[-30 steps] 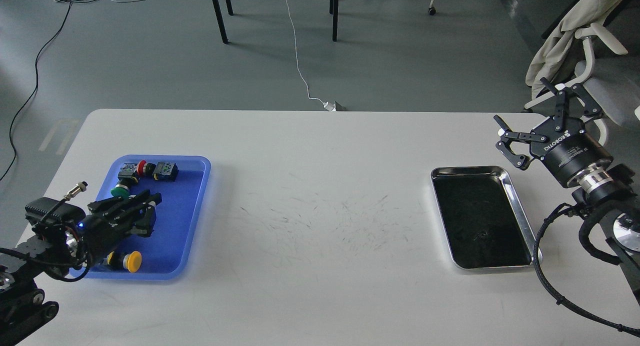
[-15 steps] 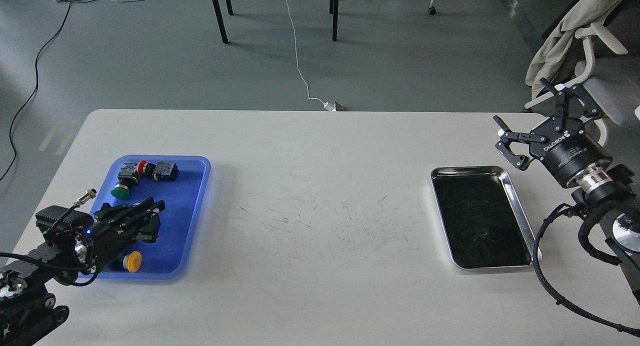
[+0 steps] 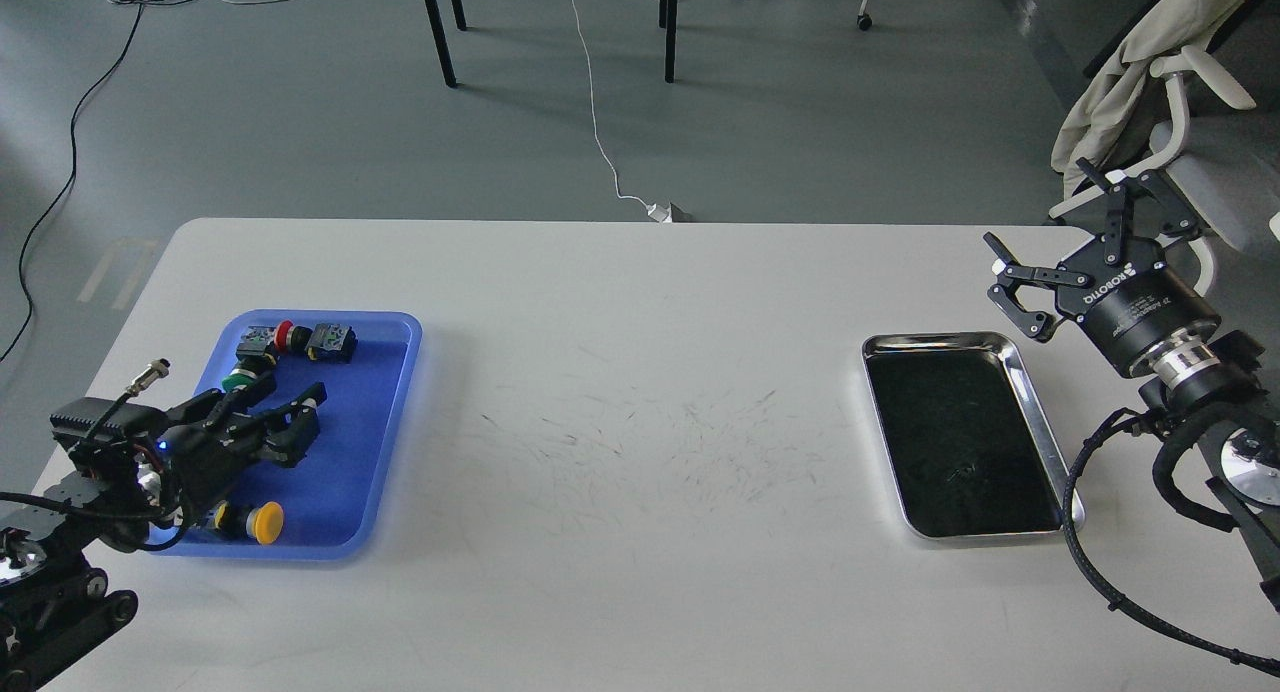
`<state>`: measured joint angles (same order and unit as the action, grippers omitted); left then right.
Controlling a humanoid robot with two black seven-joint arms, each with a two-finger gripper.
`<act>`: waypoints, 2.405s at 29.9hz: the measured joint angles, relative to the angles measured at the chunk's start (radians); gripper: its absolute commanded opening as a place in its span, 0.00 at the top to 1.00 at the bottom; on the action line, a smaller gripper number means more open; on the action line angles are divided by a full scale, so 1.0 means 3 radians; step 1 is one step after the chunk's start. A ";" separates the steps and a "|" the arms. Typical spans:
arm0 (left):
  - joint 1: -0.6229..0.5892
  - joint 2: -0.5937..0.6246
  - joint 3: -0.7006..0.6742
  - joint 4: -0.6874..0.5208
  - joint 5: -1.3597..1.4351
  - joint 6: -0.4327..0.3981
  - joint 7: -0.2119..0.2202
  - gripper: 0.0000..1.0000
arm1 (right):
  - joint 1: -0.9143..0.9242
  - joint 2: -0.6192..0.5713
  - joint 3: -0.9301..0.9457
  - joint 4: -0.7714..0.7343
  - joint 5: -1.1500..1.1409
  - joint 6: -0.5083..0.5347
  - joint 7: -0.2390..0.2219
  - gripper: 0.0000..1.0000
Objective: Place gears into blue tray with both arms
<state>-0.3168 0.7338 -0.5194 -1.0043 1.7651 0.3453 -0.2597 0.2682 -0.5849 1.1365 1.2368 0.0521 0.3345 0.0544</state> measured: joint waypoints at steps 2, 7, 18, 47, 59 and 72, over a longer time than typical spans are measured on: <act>-0.0112 0.0041 -0.0012 -0.0090 -0.0109 0.0007 0.0000 0.02 | 0.0001 -0.0002 0.0003 0.0002 0.0000 0.0002 0.0000 0.04; -0.0577 0.0168 -0.0017 -0.0231 -0.0736 -0.0008 0.0010 0.02 | 0.0013 -0.0031 0.0006 0.0007 0.0000 0.0002 0.0000 0.04; -0.1412 -0.0193 -0.0018 -0.0043 -0.3946 -0.0215 0.0056 0.02 | 0.0043 -0.0228 -0.0117 0.0184 -0.0052 -0.0001 -0.0014 0.03; -0.1502 -0.0646 -0.0240 0.0669 -0.4997 -0.1913 0.0246 0.02 | 0.1383 -0.2273 -0.1974 0.1654 -0.3024 0.0255 -0.0906 0.02; -0.1451 -0.0656 -0.0243 0.0663 -0.4968 -0.1741 0.0153 0.02 | 0.1388 -0.1866 -0.2625 0.1460 -0.3834 0.0265 -0.0905 0.02; -0.1430 -0.0662 -0.0243 0.0661 -0.4968 -0.1733 0.0144 0.02 | 0.1499 -0.1416 -0.3028 0.0887 -0.4171 0.0271 -0.0902 0.05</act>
<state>-0.7458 0.5353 -0.5922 -0.8060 0.2747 -0.1746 -0.2164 0.7180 -1.0098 0.2280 1.5028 -1.1991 0.4158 -0.2162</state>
